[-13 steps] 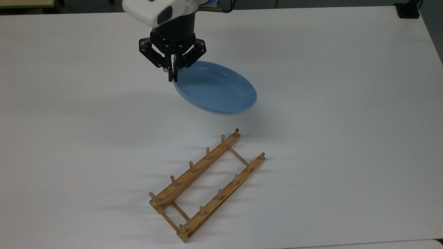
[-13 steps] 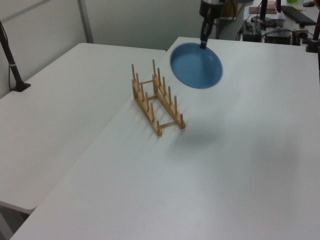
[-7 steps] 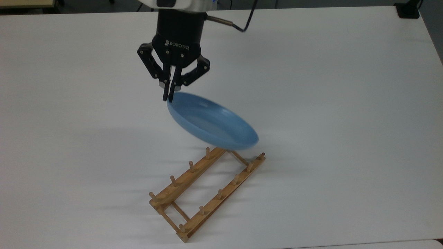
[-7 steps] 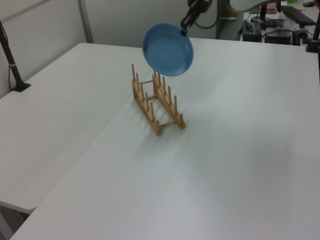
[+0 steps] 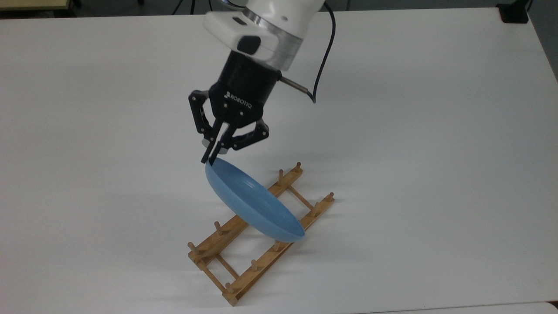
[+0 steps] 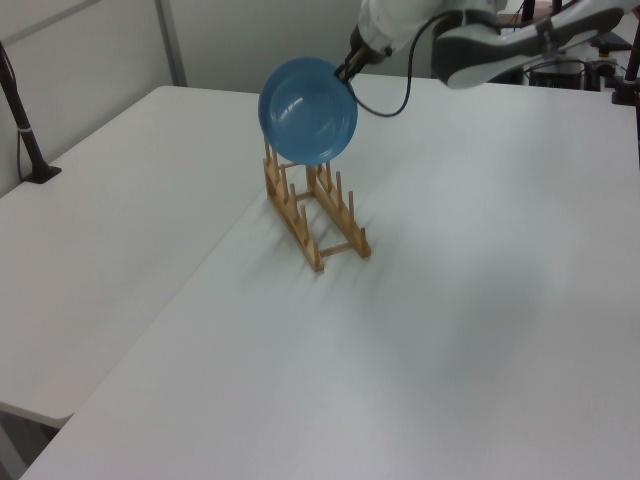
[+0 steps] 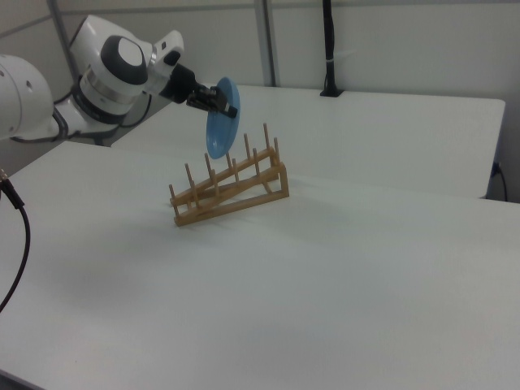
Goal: Place plate in plate rack
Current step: 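Lower the upright plate into a slot of the rack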
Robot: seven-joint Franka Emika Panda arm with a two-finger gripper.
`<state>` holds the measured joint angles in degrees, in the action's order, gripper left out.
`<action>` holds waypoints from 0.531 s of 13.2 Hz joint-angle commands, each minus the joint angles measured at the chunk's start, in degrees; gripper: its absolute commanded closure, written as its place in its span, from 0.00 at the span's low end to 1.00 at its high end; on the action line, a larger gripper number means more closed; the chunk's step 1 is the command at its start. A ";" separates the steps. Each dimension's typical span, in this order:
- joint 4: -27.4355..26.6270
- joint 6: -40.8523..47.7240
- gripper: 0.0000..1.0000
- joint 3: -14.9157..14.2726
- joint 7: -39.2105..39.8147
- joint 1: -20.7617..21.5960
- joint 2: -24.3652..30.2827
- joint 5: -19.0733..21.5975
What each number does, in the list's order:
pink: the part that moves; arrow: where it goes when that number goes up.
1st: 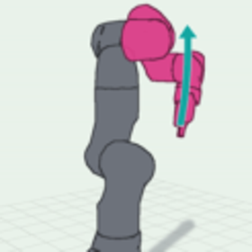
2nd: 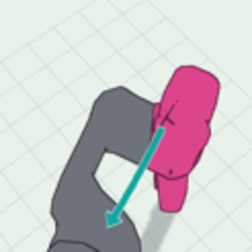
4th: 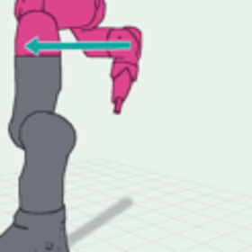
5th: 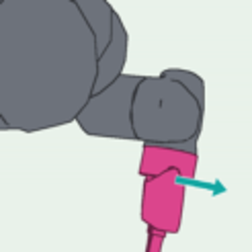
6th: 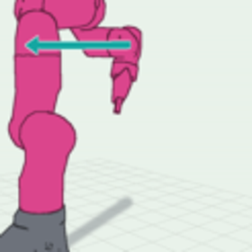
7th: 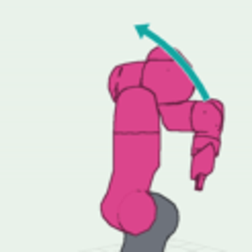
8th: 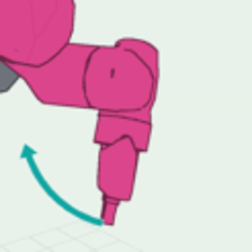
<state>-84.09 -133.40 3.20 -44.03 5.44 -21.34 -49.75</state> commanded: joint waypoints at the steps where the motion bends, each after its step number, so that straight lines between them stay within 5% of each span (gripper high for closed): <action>1: -0.63 -0.89 1.00 -0.30 -2.99 1.67 -1.25 -3.86; 7: -1.60 -0.80 1.00 -0.30 -3.08 2.56 -2.65 -8.25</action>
<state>-84.30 -133.42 3.23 -45.57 7.67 -23.88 -55.00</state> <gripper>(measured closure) 0.960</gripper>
